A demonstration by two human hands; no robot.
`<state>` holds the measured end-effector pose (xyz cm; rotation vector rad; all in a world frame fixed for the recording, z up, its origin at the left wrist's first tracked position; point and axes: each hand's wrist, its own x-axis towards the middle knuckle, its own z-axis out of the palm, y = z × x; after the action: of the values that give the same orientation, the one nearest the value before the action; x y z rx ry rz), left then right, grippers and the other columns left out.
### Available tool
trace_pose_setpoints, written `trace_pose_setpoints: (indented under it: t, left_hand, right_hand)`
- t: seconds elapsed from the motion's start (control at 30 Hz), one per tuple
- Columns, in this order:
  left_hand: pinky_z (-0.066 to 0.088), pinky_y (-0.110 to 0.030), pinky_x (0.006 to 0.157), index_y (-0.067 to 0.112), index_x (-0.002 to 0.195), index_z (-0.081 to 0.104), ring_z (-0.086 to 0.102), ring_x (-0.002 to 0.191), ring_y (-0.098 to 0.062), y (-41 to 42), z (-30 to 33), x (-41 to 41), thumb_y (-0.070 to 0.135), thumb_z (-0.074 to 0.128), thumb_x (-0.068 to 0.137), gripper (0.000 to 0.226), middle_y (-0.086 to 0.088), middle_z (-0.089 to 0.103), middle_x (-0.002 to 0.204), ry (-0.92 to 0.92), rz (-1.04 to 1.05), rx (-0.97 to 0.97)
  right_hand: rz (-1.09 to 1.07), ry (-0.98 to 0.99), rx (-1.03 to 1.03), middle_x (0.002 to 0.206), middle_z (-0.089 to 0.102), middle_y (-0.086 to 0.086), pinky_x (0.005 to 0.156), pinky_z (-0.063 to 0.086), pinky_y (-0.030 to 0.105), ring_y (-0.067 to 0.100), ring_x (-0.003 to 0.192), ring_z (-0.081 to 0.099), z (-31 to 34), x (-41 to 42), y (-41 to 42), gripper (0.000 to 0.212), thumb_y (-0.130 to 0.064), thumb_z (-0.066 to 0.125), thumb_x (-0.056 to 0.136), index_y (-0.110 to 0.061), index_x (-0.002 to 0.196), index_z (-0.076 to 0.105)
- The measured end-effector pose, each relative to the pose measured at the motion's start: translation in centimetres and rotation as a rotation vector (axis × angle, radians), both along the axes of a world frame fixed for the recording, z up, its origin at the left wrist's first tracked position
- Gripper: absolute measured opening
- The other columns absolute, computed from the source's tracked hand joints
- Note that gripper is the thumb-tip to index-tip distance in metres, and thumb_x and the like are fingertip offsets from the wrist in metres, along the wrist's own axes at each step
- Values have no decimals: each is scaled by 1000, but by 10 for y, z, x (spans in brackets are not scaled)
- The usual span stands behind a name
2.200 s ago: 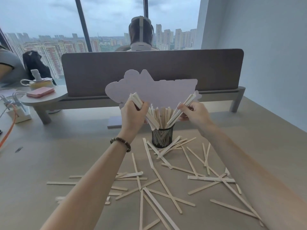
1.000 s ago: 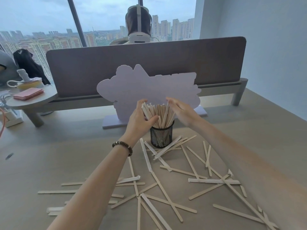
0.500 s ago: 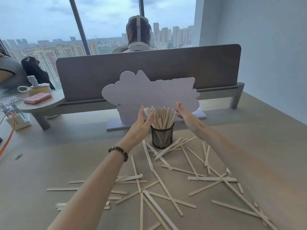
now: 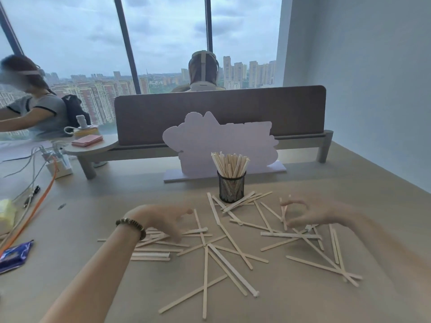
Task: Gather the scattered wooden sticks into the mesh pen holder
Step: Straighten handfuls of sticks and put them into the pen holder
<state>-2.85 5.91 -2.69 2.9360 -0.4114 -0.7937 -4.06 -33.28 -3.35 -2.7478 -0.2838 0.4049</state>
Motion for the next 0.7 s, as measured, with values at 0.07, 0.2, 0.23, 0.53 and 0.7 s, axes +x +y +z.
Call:
trace_pose_setpoints:
  t: [0.07, 0.2, 0.23, 0.53, 0.7]
  left_hand:
    - [26, -31, 117, 21, 156, 13, 27, 146, -19, 7, 2, -13, 20, 80, 76, 104, 2, 23, 161, 26, -22, 107]
    - [36, -32, 111, 25, 156, 13, 37, 141, -23, 17, 3, -40, 16, 83, 73, 109, -3, 32, 158, 30, -6, 281]
    - [39, -33, 108, 26, 154, 17, 41, 138, -24, 19, 1, -46, 15, 82, 73, 105, -3, 36, 156, 7, 9, 293]
    - [42, -28, 90, 18, 127, 57, 55, 115, -23, 9, -31, -65, 14, 62, 87, 40, -4, 60, 126, -356, 51, 34]
    - [46, -30, 92, 18, 123, 60, 58, 111, -23, -19, -39, -56, 17, 61, 88, 35, -4, 63, 124, -391, 22, -60]
  right_hand:
    - [71, 40, -206, 147, 37, -15, 100, 23, 17, 11, 140, 33, 5, -17, -4, 88, -58, 75, 73, -38, 148, 34]
    - [111, 167, -428, 162, 23, -3, 111, 25, 21, 17, 147, 26, -1, -42, -2, 118, -64, 80, 60, -33, 155, 18]
    - [114, 173, -431, 161, 28, -4, 108, 28, 20, 16, 146, 30, -4, -47, -1, 115, -61, 81, 63, -32, 155, 19]
    - [30, -171, -209, 83, 56, -5, 53, 28, 17, 18, 88, 51, -34, -58, 35, 17, -23, 74, 77, -23, 77, 57]
    - [-61, -330, 0, 113, 70, 10, 82, 46, 24, 26, 107, 64, -56, -39, 72, 41, -19, 80, 70, -12, 109, 70]
